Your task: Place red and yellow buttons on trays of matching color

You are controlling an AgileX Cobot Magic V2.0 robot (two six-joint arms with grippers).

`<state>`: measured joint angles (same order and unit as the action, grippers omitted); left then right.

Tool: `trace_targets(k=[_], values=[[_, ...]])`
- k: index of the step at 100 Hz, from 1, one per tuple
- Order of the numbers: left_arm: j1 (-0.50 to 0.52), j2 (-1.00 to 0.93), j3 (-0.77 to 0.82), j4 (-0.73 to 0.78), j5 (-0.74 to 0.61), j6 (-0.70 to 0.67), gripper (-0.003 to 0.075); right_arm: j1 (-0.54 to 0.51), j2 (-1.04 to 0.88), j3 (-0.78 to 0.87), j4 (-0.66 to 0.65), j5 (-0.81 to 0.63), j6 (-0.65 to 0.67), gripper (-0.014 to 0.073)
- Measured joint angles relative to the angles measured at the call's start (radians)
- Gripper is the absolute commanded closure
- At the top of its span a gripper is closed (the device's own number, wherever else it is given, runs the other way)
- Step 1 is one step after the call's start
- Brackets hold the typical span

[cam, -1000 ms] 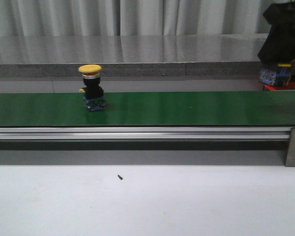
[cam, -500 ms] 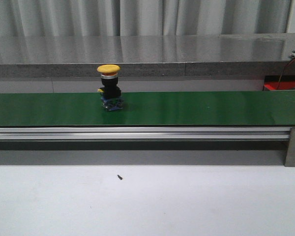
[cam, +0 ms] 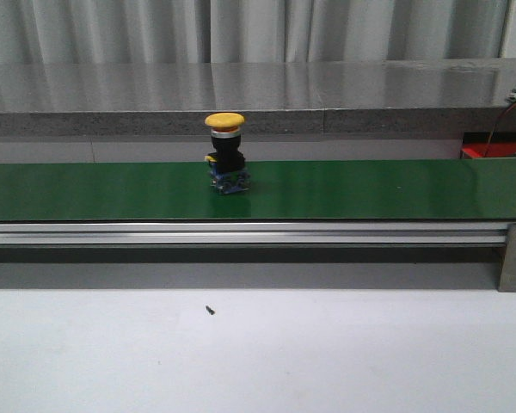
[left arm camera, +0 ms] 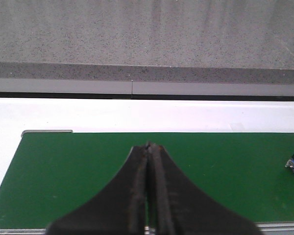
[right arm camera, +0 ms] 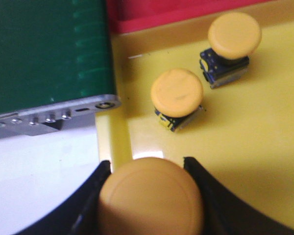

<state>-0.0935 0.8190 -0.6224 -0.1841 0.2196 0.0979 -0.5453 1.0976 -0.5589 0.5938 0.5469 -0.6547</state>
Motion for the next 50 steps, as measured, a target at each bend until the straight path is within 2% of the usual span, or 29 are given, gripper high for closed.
trace_targets(k=[42,50], values=[[0.0,0.0,0.0,0.0,0.0,0.0,0.074,-0.001,0.219,0.021,0.074,-0.144,0.0,0.0467],[0.0,0.0,0.0,0.0,0.0,0.0,0.074,-0.001,0.253,0.021,0.086,-0.146,0.0,0.042]])
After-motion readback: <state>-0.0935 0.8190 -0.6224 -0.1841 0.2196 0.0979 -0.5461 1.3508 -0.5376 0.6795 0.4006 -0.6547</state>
